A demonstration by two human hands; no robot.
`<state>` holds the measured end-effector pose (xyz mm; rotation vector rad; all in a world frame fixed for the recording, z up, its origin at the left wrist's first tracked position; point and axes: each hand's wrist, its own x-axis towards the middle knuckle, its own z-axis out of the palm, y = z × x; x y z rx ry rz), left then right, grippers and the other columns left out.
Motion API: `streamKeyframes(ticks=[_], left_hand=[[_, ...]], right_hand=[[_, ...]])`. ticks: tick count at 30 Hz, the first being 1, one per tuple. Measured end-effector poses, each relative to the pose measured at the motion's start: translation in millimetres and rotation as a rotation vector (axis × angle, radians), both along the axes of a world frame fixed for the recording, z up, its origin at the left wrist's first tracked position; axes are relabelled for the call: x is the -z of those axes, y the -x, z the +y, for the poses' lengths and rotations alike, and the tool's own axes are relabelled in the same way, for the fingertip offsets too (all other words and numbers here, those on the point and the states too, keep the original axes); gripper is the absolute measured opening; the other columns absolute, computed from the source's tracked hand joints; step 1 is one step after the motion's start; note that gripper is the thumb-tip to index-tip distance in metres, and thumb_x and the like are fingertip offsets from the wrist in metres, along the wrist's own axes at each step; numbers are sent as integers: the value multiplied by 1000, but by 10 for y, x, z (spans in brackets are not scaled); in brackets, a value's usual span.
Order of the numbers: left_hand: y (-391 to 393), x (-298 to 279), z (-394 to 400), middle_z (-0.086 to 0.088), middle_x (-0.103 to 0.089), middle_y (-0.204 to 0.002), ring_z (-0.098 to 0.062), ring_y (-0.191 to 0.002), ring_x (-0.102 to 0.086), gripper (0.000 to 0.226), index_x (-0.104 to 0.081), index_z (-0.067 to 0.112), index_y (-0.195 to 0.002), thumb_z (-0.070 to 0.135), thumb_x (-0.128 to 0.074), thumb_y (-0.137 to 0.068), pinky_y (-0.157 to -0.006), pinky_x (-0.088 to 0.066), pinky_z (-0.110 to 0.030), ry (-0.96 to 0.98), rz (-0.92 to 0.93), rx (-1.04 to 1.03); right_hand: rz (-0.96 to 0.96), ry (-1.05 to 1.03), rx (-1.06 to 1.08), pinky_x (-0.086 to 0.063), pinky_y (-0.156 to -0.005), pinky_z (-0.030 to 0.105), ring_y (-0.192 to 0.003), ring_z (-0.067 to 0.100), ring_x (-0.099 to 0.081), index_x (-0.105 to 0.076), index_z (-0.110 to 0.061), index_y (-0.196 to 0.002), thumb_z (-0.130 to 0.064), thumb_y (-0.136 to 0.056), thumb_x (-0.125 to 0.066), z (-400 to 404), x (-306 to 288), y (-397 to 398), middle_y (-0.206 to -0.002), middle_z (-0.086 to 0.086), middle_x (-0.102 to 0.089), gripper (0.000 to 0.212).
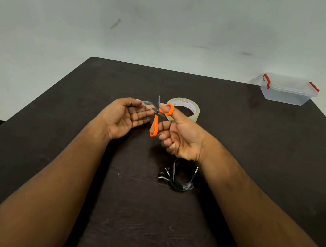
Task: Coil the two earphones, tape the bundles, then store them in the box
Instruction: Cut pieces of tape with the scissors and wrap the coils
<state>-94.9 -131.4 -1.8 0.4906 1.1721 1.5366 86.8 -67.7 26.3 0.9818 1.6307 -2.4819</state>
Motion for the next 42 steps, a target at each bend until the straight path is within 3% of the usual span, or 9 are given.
streamKeyframes(ticks=[4,8,14,17,21,24,30,38,42], left_hand=[[4,-2,5,-18,-71,-107,-26,-106,-67,27,-69,1,-93,11,-43,-94,-95,-52,-40,7,-6,-18],[-1,-6,18,-17,-69,-113,-26,-113,-63,23,-63,1,-99,11,-43,-94,-101,-48,-41,11,-19,-34],[-15,-21,12,-14,-73,-101,-22,-97,-70,21,-63,3,-94,9,-43,-93,-94,-52,-38,0,-32,-40],[-23,-25,11,-17,-70,-108,-23,-100,-69,18,-60,2,-97,9,-43,-93,-90,-55,-36,7,-34,-53],[-40,-29,9,-18,-70,-104,-22,-92,-70,19,-59,5,-80,7,-44,-92,-87,-56,-36,12,-41,-74],[-37,-29,9,-18,-69,-108,-23,-95,-69,18,-59,4,-83,7,-43,-91,-89,-55,-36,7,-40,-69],[-36,-30,5,-16,-72,-99,-23,-91,-69,21,-60,6,-79,7,-42,-90,-84,-57,-34,10,-39,-68],[-33,-27,-1,-20,-67,-114,-26,-100,-66,16,-57,4,-85,6,-42,-89,-77,-60,-33,1,-64,-60],[-34,-24,-10,-18,-72,-104,-19,-85,-72,20,-60,3,-80,6,-42,-89,-69,-59,-30,10,-62,-54]], right_hand=[[-72,-15,6,-39,-33,14,-36,5,-50,-67,-6,-80,-67,-78,-58,-48,56,44,-52,0,-54,62],[-69,-20,36,-41,-34,14,-38,6,-52,-67,-6,-82,-65,-79,-59,-58,76,52,-54,1,-55,60],[-67,-40,76,-41,-33,15,-38,7,-53,-66,-7,-82,-65,-78,-61,-66,99,73,-53,1,-55,58],[-77,-66,92,-39,-33,14,-37,7,-50,-65,-8,-80,-65,-77,-61,-74,104,86,-53,0,-53,57],[-82,-79,107,-37,-32,14,-35,6,-48,-64,-8,-76,-61,-81,-60,-78,105,91,-50,-1,-52,53],[-91,-86,115,-37,-32,14,-35,6,-48,-64,-8,-75,-59,-82,-61,-84,98,93,-49,-1,-52,52],[-131,-106,128,-33,-31,13,-34,6,-45,-63,-9,-72,-60,-81,-62,-87,90,107,-49,-1,-51,52],[-136,-90,127,-16,-28,10,-29,2,-26,-58,-13,-67,-53,-85,-61,-81,80,136,-48,-5,-40,44],[-144,-80,146,-13,-28,10,-26,1,-23,-55,-12,-68,-43,-89,-62,-88,100,143,-44,-7,-37,38]])
